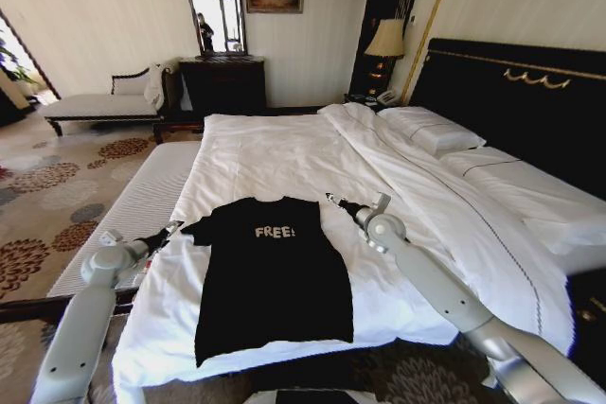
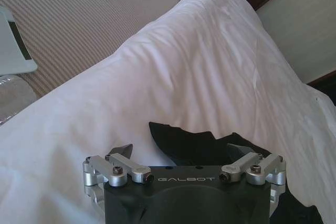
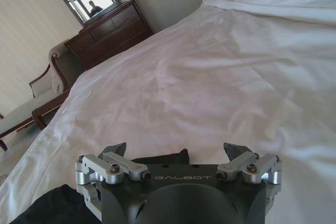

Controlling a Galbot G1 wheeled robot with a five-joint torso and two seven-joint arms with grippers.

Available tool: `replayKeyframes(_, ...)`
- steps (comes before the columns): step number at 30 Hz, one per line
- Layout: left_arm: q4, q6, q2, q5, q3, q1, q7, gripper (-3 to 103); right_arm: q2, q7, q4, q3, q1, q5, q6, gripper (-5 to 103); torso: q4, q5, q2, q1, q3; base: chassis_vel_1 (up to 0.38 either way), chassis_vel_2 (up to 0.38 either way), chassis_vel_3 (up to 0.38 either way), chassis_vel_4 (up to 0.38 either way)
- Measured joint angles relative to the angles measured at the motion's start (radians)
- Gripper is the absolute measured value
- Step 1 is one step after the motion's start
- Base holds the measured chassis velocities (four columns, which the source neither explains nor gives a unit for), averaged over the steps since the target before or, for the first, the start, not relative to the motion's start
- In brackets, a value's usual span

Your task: Fold the clothes on the bed.

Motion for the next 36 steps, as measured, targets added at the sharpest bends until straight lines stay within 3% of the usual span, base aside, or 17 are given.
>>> replayKeyframes(11, 0.098, -0.017, -0.040, 0.087, 0.026, -0.059, 0.047, 99, -0.008, 0.003, -0.010, 0.000, -0.002, 0.000, -0.001, 100, 0.0001, -0.0001, 0.000, 0.000, 0.000, 0.000, 0.000, 0.000, 0.000)
replayKeyframes(14, 0.107, -0.018, -0.045, 0.100, 0.026, -0.061, 0.061, 85, -0.009, 0.003, -0.013, 0.000, -0.002, 0.000, -0.001, 100, 0.0001, 0.0000, 0.000, 0.000, 0.000, 0.000, 0.000, 0.000, 0.000)
replayKeyframes(16, 0.109, -0.019, -0.045, 0.102, 0.027, -0.061, 0.066, 85, -0.009, 0.003, -0.014, 0.000, -0.002, 0.000, -0.001, 100, 0.0001, 0.0000, 0.000, 0.000, 0.000, 0.000, 0.000, 0.000, 0.000)
replayKeyframes(23, 0.115, -0.023, -0.045, 0.117, 0.033, -0.064, 0.095, 52, -0.009, 0.004, -0.015, 0.000, -0.001, -0.001, -0.001, 100, 0.0000, -0.0002, 0.000, 0.000, 0.000, 0.000, 0.000, 0.000, 0.000)
replayKeyframes(25, 0.115, -0.024, -0.045, 0.119, 0.033, -0.064, 0.096, 52, -0.009, 0.004, -0.014, 0.000, -0.002, -0.001, -0.001, 100, 0.0000, -0.0001, 0.000, 0.000, 0.000, 0.000, 0.000, 0.000, 0.000)
replayKeyframes(29, 0.113, -0.027, -0.046, 0.128, 0.033, -0.058, 0.102, 30, -0.010, 0.004, -0.012, 0.001, -0.005, -0.002, -0.001, 100, 0.0001, -0.0002, 0.000, 0.000, 0.000, 0.000, 0.000, 0.000, 0.000)
replayKeyframes(31, 0.111, -0.028, -0.046, 0.129, 0.032, -0.056, 0.103, 30, -0.010, 0.004, -0.012, 0.002, -0.006, -0.003, -0.001, 100, 0.0001, -0.0002, 0.000, 0.000, 0.000, 0.000, 0.000, 0.000, 0.000)
replayKeyframes(32, 0.110, -0.029, -0.047, 0.130, 0.031, -0.053, 0.105, 18, -0.010, 0.004, -0.012, 0.003, -0.007, -0.003, -0.001, 100, 0.0001, -0.0001, 0.000, 0.000, 0.000, 0.000, 0.000, 0.000, 0.000)
replayKeyframes(36, 0.106, -0.032, -0.047, 0.136, 0.026, -0.046, 0.109, 7, -0.010, 0.005, -0.013, 0.003, -0.009, -0.006, -0.001, 100, 0.0001, -0.0001, 0.000, 0.000, 0.000, 0.000, 0.000, 0.000, 0.000)
